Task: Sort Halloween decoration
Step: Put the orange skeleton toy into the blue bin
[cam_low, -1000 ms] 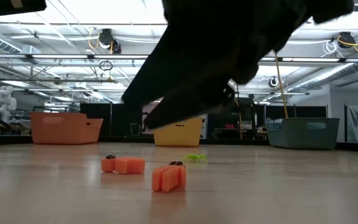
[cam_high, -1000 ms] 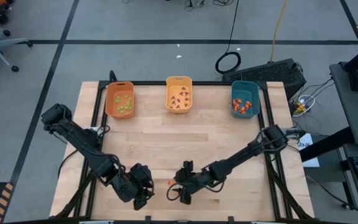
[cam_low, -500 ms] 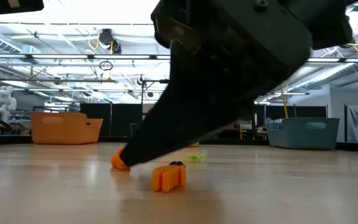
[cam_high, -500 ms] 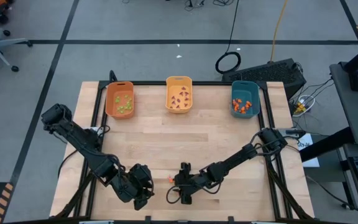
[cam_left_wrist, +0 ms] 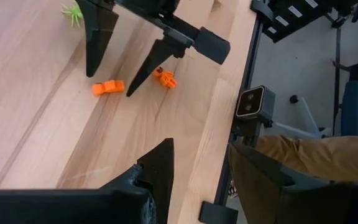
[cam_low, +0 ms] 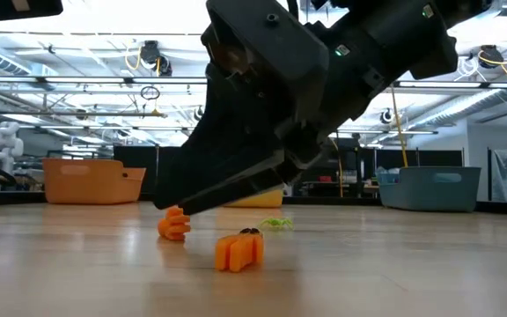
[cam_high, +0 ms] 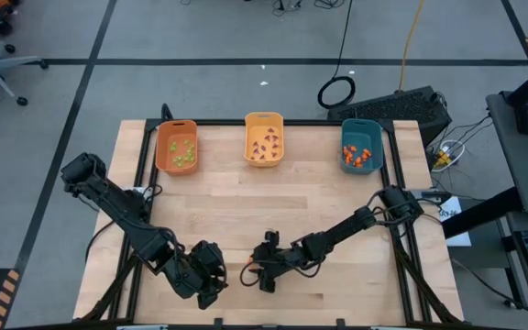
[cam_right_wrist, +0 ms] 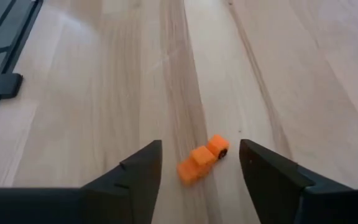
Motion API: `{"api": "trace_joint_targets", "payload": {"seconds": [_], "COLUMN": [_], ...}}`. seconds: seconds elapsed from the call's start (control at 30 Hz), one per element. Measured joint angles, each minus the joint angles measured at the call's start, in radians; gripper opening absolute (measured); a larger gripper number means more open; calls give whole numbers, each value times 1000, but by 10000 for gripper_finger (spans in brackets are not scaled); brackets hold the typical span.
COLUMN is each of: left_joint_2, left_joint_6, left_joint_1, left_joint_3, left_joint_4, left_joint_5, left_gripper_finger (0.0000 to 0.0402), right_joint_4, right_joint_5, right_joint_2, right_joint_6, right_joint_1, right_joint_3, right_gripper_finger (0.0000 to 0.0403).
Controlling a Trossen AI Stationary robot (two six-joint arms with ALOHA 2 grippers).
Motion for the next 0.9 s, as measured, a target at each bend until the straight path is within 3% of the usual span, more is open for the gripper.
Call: {"api": "trace_joint_targets", "payload": {"seconds": [0.2, 0.43, 0.9], "left_joint_2": [0, 0, 0], "left_joint_6": [0, 0, 1], "left_joint_1": [1, 1, 1], "left_joint_3": [0, 0, 0], "left_joint_4": [0, -2, -25], "left_joint_5": [-17, -17, -17], "left_gripper_finger": [154, 154, 154], "right_joint_4": [4, 19, 41], "right_joint_5": [-3, -10, -36], "right_joint_2": [11, 49, 45], "right_joint_6": [-1, 71, 71], "right_joint_1": [-11, -12, -13], "right_joint_3": [0, 2, 0], "right_gripper_finger": [201, 173, 25]}}
